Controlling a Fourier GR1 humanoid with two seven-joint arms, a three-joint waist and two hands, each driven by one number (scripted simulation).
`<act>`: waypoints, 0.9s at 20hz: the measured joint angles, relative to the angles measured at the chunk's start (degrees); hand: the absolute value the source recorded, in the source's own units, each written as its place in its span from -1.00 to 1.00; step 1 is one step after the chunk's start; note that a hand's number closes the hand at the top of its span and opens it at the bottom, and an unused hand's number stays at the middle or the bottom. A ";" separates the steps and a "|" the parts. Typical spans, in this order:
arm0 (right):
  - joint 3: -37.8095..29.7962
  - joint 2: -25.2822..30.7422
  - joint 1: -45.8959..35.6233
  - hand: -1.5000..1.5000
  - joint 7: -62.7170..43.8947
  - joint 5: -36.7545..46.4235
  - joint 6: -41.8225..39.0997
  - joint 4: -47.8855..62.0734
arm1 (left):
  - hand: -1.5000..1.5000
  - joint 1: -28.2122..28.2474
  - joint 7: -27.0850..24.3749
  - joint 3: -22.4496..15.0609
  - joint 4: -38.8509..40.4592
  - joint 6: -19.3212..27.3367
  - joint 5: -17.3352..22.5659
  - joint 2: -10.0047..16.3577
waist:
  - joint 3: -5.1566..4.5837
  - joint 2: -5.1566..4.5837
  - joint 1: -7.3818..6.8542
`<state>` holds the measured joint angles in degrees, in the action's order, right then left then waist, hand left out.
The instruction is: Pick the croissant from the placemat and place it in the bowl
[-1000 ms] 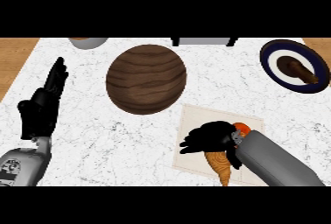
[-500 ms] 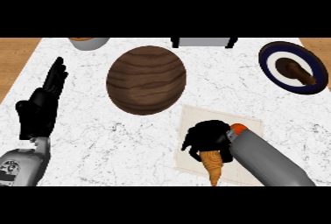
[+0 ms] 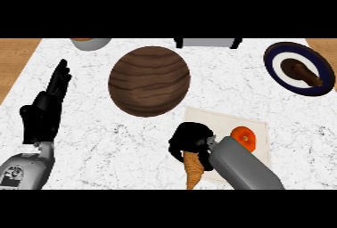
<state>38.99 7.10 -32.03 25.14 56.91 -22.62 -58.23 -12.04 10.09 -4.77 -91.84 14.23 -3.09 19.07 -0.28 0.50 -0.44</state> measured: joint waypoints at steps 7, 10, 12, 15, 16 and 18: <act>-6.42 -5.70 1.02 1.00 -19.81 -5.40 6.01 -1.20 | 0.00 -0.40 -0.09 -0.57 -0.02 -0.58 0.03 -0.10 | 0.38 -0.23 -1.83; -8.30 -6.42 0.85 1.00 -26.75 -8.80 11.09 -3.49 | 0.00 -0.64 -0.19 -1.14 0.04 -0.98 0.20 -0.48 | 0.55 -0.33 -3.15; -9.09 -6.68 0.41 1.00 -30.95 -10.98 15.24 -5.53 | 0.00 -0.96 -0.19 -1.46 0.17 -1.22 0.31 -0.74 | 0.63 -0.30 -3.94; -9.87 -6.89 -0.82 1.00 -37.37 -13.70 21.98 -8.48 | 0.00 -1.44 -0.17 -2.09 0.32 -1.57 0.37 -1.14 | 0.65 -0.19 -5.13; -9.99 -6.94 -1.46 1.00 -39.69 -14.23 24.30 -9.27 | 0.00 -1.76 -0.13 -2.32 0.37 -1.71 0.33 -1.23 | 0.62 -0.17 -5.42; -9.88 -7.00 -2.74 1.00 -44.66 -14.96 28.95 -10.77 | 0.00 -2.00 -0.10 -2.74 0.62 -1.93 0.27 -1.45 | 0.51 -0.07 -6.04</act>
<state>29.11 0.10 -34.77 -19.53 41.94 6.33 -69.01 -14.03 10.00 -7.52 -91.22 12.30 -2.82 17.62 0.23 0.43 -6.48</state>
